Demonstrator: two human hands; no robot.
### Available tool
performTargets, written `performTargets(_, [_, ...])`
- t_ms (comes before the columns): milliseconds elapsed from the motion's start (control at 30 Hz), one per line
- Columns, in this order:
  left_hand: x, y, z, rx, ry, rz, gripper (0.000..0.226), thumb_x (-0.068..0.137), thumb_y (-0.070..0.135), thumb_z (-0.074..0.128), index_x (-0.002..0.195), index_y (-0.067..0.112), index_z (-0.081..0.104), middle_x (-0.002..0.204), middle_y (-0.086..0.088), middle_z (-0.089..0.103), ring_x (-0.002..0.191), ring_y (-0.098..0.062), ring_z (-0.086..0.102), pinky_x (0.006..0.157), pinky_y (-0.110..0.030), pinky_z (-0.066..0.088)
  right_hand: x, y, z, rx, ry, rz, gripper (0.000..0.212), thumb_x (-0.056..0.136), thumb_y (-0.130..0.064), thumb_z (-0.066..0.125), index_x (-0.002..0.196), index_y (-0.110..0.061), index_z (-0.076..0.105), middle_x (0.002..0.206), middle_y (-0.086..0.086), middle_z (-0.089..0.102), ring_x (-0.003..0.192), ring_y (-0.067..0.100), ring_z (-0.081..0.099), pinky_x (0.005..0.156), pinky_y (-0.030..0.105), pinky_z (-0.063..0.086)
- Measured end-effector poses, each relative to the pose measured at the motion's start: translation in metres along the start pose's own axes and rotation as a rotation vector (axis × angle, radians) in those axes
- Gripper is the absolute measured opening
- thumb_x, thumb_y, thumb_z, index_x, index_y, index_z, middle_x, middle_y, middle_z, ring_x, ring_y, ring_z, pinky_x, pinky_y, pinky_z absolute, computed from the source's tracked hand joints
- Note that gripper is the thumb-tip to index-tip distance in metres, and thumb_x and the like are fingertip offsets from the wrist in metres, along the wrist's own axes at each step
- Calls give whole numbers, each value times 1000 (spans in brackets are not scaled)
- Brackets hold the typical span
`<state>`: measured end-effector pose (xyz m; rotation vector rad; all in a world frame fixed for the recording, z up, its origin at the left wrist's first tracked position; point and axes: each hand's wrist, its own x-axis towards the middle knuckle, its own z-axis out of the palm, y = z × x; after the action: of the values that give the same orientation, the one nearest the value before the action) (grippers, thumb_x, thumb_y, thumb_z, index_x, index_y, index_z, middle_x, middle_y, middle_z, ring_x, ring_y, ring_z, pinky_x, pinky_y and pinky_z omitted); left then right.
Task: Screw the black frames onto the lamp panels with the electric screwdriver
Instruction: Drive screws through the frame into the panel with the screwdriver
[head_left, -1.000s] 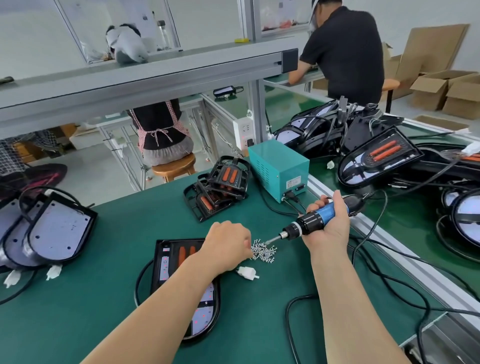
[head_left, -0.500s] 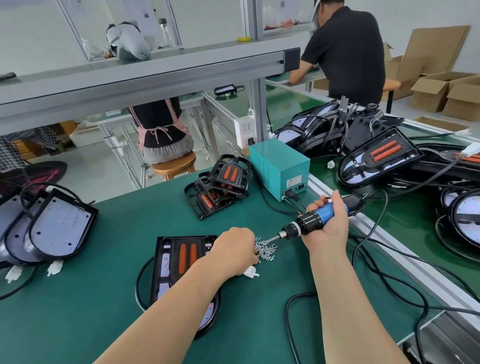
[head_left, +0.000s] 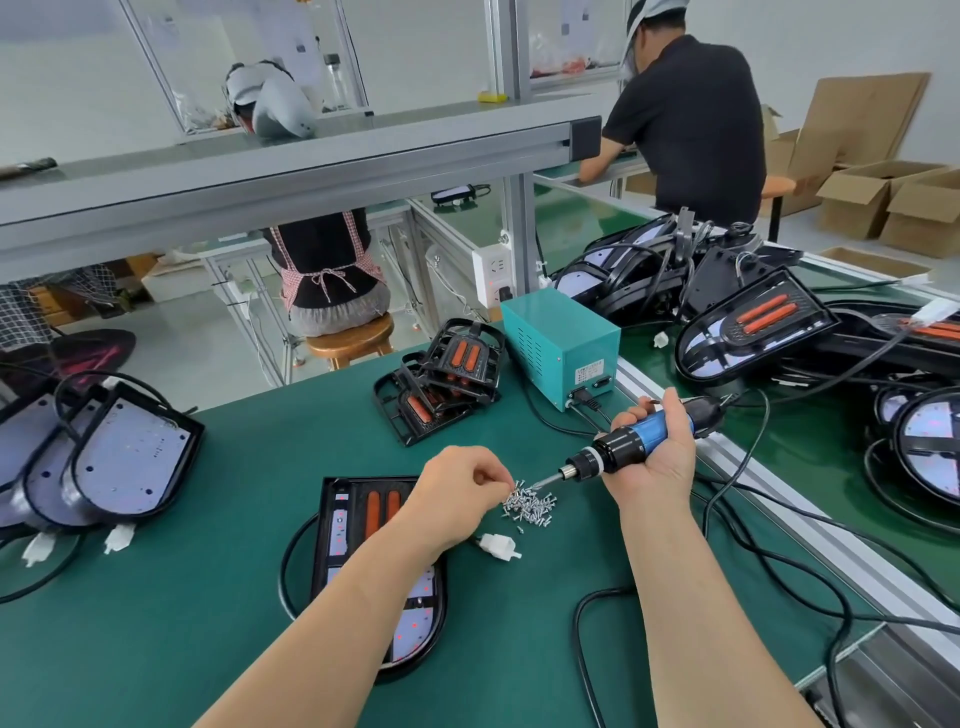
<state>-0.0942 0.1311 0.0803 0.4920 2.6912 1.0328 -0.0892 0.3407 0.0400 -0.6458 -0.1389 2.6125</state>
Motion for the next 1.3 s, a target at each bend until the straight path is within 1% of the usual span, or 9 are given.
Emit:
performTargets(67, [-9, -4, -4, -269, 40, -47, 19, 91, 8, 66, 78, 20, 71, 65, 12, 63, 60, -4, 53, 58, -10, 42, -7, 2, 4, 9, -28, 18, 24, 85, -35, 78, 79, -19, 61, 69, -9, 59, 54, 8, 54, 67, 22, 43])
performTargets(200, [-36, -10, -18, -855, -28, -160, 18, 93, -6, 62, 86, 5, 73, 76, -7, 73, 65, -8, 64, 62, -17, 53, -28, 8, 19, -20, -93, -14, 24, 89, -34, 74, 79, -19, 59, 67, -8, 56, 52, 8, 51, 66, 22, 39])
performTargets(333, [-61, -14, -25, -1161, -74, -189, 17, 84, -7, 66, 84, 4, 79, 81, -13, 70, 66, -12, 62, 64, -22, 55, -58, 16, 37, -81, -135, -52, 23, 91, -31, 72, 77, -18, 58, 67, -7, 56, 56, 9, 49, 64, 21, 41])
performTargets(433, [-78, -15, -26, -1260, -77, -200, 18, 73, 2, 69, 88, 3, 80, 79, -11, 69, 64, -11, 62, 62, -22, 55, -79, 21, 45, -116, -172, -90, 22, 92, -29, 72, 79, -18, 58, 70, -6, 56, 60, 9, 49, 68, 22, 41])
performTargets(533, [-91, -18, -26, -1359, -54, -226, 12, 75, 2, 68, 81, 6, 78, 78, -13, 69, 62, -12, 62, 59, -23, 55, -96, 27, 50, -155, -212, -135, 20, 93, -27, 70, 82, -17, 56, 74, -4, 54, 64, 11, 47, 68, 23, 40])
performTargets(700, [-109, -21, -26, -1598, -52, -339, 11, 75, 4, 72, 84, 5, 68, 83, -14, 68, 64, -15, 62, 57, -23, 55, -117, 38, 53, -181, -237, -179, 19, 95, -23, 69, 81, -17, 57, 71, -4, 52, 62, 10, 47, 60, 21, 45])
performTargets(867, [-122, -18, -28, -1778, -65, -463, 12, 69, 4, 76, 80, -1, 76, 78, -11, 63, 60, -15, 58, 53, -25, 52, -130, 45, 54, -199, -251, -192, 20, 94, -24, 70, 80, -17, 57, 66, -5, 53, 56, 8, 50, 56, 19, 49])
performTargets(1000, [-132, -15, -31, -1855, -90, -480, 22, 65, 0, 77, 87, -3, 75, 80, -12, 64, 60, -15, 58, 51, -26, 52, -140, 50, 57, -212, -255, -192, 21, 93, -25, 71, 80, -17, 58, 60, -5, 56, 50, 8, 55, 54, 19, 51])
performTargets(1300, [-150, -14, -38, -1967, -60, -492, 23, 60, -4, 79, 82, -7, 75, 79, -15, 66, 54, -17, 60, 47, -27, 51, -159, 61, 60, -244, -272, -221, 19, 91, -26, 73, 82, -17, 59, 62, -6, 57, 50, 8, 56, 54, 20, 52])
